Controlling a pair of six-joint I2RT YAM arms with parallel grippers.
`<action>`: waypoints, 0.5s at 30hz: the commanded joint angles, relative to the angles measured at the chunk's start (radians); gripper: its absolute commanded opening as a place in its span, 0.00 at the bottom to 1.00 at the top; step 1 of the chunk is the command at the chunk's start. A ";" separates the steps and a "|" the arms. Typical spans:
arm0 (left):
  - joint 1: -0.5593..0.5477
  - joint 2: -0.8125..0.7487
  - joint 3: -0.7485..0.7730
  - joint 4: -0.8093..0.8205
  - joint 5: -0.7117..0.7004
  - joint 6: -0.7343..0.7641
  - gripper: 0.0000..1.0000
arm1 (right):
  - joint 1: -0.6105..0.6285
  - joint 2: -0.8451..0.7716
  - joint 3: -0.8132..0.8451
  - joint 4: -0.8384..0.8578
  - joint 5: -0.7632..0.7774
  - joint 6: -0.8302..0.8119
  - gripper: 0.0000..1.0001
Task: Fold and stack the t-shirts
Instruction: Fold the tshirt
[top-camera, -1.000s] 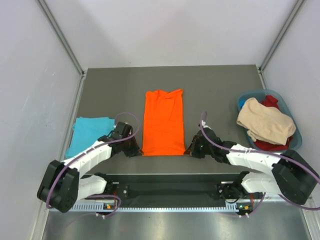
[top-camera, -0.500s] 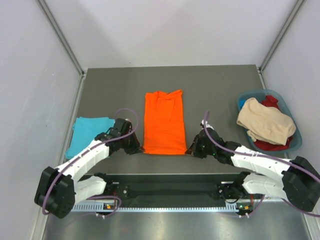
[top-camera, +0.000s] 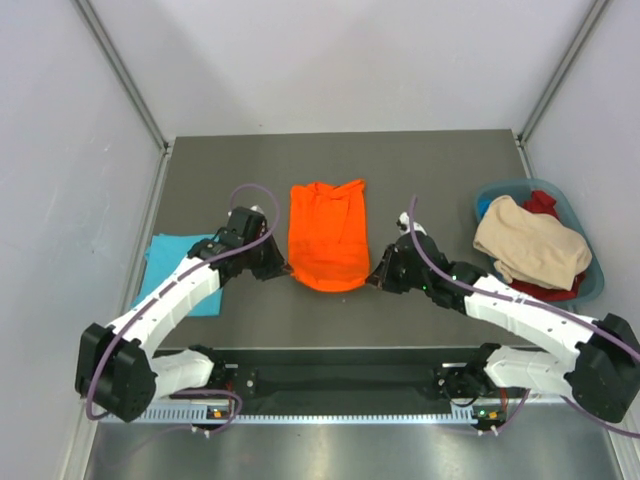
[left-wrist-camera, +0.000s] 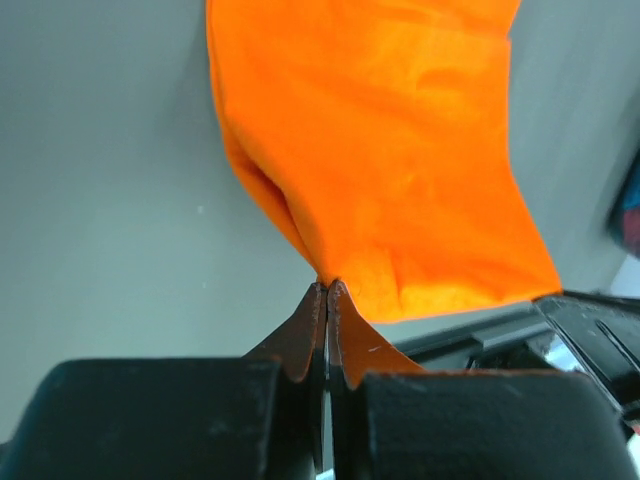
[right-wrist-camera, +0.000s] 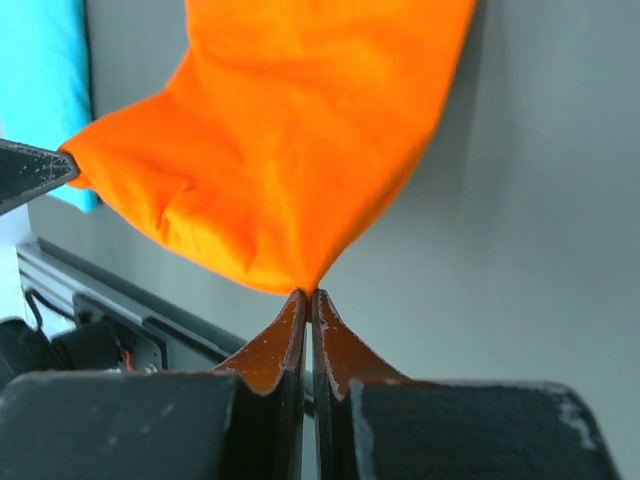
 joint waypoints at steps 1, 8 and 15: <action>0.011 0.031 0.107 -0.019 -0.090 0.037 0.00 | -0.047 0.042 0.094 -0.028 0.003 -0.066 0.00; 0.083 0.205 0.270 0.021 -0.081 0.081 0.00 | -0.157 0.208 0.316 -0.052 -0.035 -0.165 0.00; 0.132 0.410 0.507 0.038 -0.093 0.126 0.00 | -0.275 0.410 0.546 -0.069 -0.135 -0.236 0.00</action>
